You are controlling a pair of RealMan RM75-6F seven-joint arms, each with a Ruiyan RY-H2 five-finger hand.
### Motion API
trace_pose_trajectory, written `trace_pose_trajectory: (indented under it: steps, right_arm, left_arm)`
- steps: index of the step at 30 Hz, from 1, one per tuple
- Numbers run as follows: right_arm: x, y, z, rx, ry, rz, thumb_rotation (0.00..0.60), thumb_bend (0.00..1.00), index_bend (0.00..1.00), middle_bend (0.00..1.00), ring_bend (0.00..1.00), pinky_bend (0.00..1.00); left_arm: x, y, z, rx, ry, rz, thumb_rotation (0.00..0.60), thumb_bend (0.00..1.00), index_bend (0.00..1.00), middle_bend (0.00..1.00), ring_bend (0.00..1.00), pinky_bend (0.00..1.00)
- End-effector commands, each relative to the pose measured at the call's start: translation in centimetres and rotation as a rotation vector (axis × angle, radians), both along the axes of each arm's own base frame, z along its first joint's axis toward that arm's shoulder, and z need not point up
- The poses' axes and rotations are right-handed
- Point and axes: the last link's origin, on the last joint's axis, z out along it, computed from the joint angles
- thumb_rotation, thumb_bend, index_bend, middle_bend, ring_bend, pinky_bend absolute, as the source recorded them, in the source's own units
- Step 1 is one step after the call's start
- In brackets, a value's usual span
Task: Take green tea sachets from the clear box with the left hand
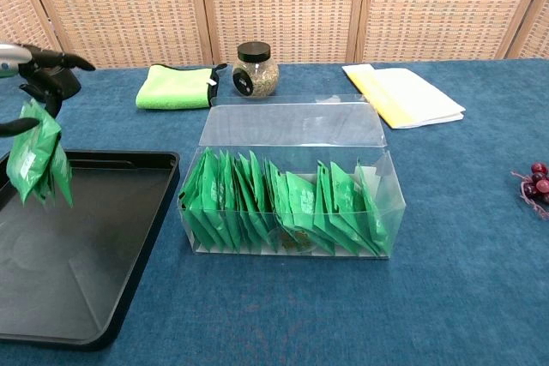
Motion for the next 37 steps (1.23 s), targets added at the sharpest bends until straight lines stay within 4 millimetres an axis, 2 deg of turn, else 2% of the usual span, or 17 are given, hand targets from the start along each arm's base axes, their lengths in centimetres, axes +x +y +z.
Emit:
trace_pose_trajectory:
  steps: [1,2,4,5,6,8,10,16,21,28,37]
  right_arm:
    - [0.0,0.0,0.0,0.000,0.000,-0.001,0.600,0.00,0.00,0.00,0.00,0.00]
    - [0.0,0.0,0.0,0.000,0.000,-0.001,0.600,0.00,0.00,0.00,0.00,0.00]
    - [0.0,0.0,0.0,0.000,0.000,-0.002,0.600,0.00,0.00,0.00,0.00,0.00]
    - [0.0,0.0,0.0,0.000,0.000,-0.001,0.600,0.00,0.00,0.00,0.00,0.00]
    - [0.0,0.0,0.0,0.000,-0.001,0.000,0.600,0.00,0.00,0.00,0.00,0.00]
    - [0.0,0.1,0.0,0.000,-0.001,0.001,0.600,0.00,0.00,0.00,0.00,0.00]
    - [0.1,0.1,0.0,0.002,-0.002,0.002,0.600,0.00,0.00,0.00,0.00,0.00]
    - [0.3,0.2,-0.1,0.007,-0.003,0.012,0.600,0.00,0.00,0.00,0.00,0.00]
    - [0.4,0.4,-0.1,0.008,-0.007,0.020,0.600,0.00,0.00,0.00,0.00,0.00]
    - [0.4,0.4,-0.1,0.013,-0.010,0.022,0.600,0.00,0.00,0.00,0.00,0.00]
    - [0.6,0.5,0.1,0.007,0.003,0.049,0.600,0.00,0.00,0.00,0.00,0.00]
  left_arm:
    - [-0.4,-0.4,-0.1,-0.029,0.028,0.036,0.600,0.54,0.64,0.00,0.00,0.00]
    - [-0.5,-0.4,-0.2,-0.034,0.032,0.044,0.600,0.54,0.54,0.00,0.00,0.00]
    - [-0.6,-0.5,-0.2,-0.042,0.031,0.069,0.600,0.48,0.24,0.00,0.00,0.00]
    - [-0.5,-0.5,-0.3,-0.038,0.019,0.074,0.600,0.40,0.09,0.00,0.00,0.00]
    - [-0.5,-0.5,-0.2,-0.035,0.012,0.074,0.600,0.31,0.01,0.00,0.00,0.00]
    - [-0.3,-0.5,-0.1,-0.024,-0.012,0.070,0.600,0.21,0.00,0.00,0.00,0.00]
    - [-0.1,-0.6,0.2,0.000,-0.060,0.057,0.600,0.18,0.00,0.00,0.00,0.00]
    - [-0.5,-1.6,1.6,0.073,-0.167,0.028,0.600,0.18,0.00,0.00,0.00,0.00]
    - [-2.3,-3.2,2.8,0.178,-0.235,0.051,0.600,0.15,0.00,0.00,0.00,0.00]
    - [-3.7,-5.0,3.1,0.281,-0.264,0.083,0.600,0.15,0.00,0.00,0.00,0.00]
    - [-6.7,-9.9,3.8,0.429,-0.248,0.198,0.600,0.14,0.00,0.00,0.00,0.00]
